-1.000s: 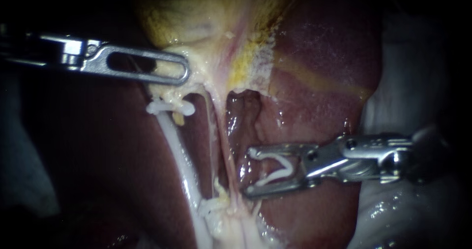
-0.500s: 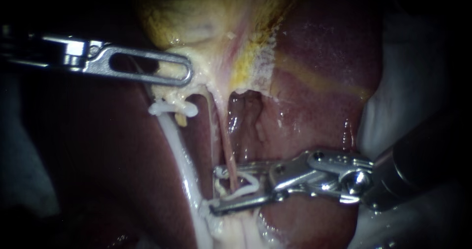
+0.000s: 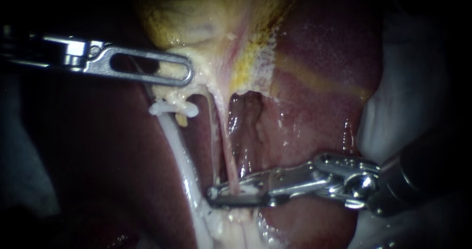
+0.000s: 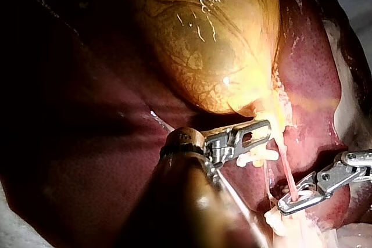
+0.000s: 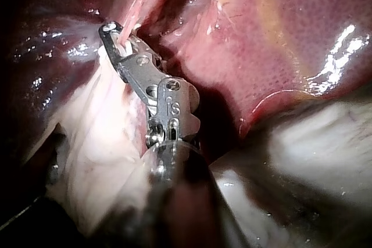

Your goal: Clipping first clip right tube

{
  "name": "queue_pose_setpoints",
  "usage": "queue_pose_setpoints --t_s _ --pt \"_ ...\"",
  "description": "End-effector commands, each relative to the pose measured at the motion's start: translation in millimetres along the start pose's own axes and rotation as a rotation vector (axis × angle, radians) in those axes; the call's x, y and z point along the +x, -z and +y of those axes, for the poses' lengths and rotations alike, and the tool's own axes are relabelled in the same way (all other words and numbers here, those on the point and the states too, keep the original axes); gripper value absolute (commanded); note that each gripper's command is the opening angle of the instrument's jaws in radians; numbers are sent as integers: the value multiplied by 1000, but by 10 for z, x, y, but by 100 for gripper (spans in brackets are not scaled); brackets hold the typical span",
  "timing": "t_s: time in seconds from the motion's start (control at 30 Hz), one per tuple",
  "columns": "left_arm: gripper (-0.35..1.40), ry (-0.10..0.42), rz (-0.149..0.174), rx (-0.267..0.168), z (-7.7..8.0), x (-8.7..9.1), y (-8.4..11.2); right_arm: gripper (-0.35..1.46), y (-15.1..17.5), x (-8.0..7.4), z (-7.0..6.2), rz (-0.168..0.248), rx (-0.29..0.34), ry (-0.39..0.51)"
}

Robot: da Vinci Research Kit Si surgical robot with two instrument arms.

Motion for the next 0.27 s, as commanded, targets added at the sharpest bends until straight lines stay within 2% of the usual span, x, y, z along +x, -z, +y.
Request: queue_pose_setpoints --t_s 0.03,0.27 --pt "-35 0 0 0 0 0 0 -35 -1 -1 0 0 0 0" --pt "-35 0 0 0 1 -1 -1 -35 -1 -1 0 0 0 0"
